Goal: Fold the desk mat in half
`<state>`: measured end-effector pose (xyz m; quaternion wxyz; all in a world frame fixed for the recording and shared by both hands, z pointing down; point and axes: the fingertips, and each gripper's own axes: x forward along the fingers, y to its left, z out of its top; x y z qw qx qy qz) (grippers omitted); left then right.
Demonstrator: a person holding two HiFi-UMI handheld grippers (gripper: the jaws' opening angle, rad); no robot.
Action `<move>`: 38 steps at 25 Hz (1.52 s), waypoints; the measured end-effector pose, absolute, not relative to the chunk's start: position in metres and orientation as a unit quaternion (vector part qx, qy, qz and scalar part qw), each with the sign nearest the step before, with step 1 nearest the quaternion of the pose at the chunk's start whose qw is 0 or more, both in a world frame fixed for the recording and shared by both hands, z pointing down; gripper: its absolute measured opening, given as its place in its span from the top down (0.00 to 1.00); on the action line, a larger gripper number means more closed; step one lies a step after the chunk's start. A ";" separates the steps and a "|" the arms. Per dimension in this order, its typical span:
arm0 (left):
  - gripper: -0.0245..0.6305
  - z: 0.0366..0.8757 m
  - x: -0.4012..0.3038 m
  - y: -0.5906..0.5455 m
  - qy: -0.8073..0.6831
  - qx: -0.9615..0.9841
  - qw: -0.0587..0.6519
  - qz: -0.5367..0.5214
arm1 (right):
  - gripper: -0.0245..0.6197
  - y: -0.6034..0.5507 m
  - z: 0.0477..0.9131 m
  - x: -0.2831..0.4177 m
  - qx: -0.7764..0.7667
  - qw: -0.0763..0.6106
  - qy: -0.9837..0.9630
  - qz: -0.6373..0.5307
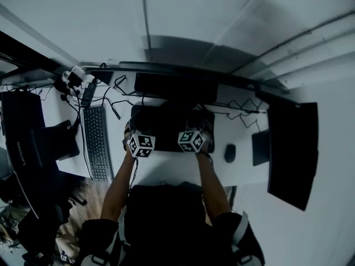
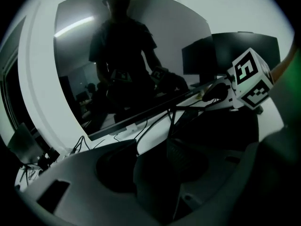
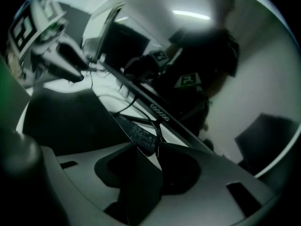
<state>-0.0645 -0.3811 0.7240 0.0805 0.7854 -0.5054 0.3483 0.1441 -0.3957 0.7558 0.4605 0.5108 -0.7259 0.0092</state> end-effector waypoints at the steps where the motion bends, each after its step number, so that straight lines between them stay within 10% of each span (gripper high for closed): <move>1: 0.69 0.717 -0.063 -0.377 -0.506 0.790 0.088 0.335 | 0.75 -0.391 0.749 0.145 0.518 0.447 -0.729 0.027; 9: 0.93 0.624 -0.051 -0.338 -0.520 0.818 0.124 0.212 | 0.82 -0.343 0.665 0.138 0.558 0.284 -0.763 0.158; 20: 0.95 0.517 -0.063 -0.289 -0.538 0.829 0.110 0.102 | 0.95 -0.282 0.540 0.140 0.596 0.111 -0.775 0.180; 38: 0.95 0.467 -0.055 -0.226 -0.528 0.842 0.095 0.063 | 0.95 -0.206 0.491 0.124 0.607 0.090 -0.775 0.152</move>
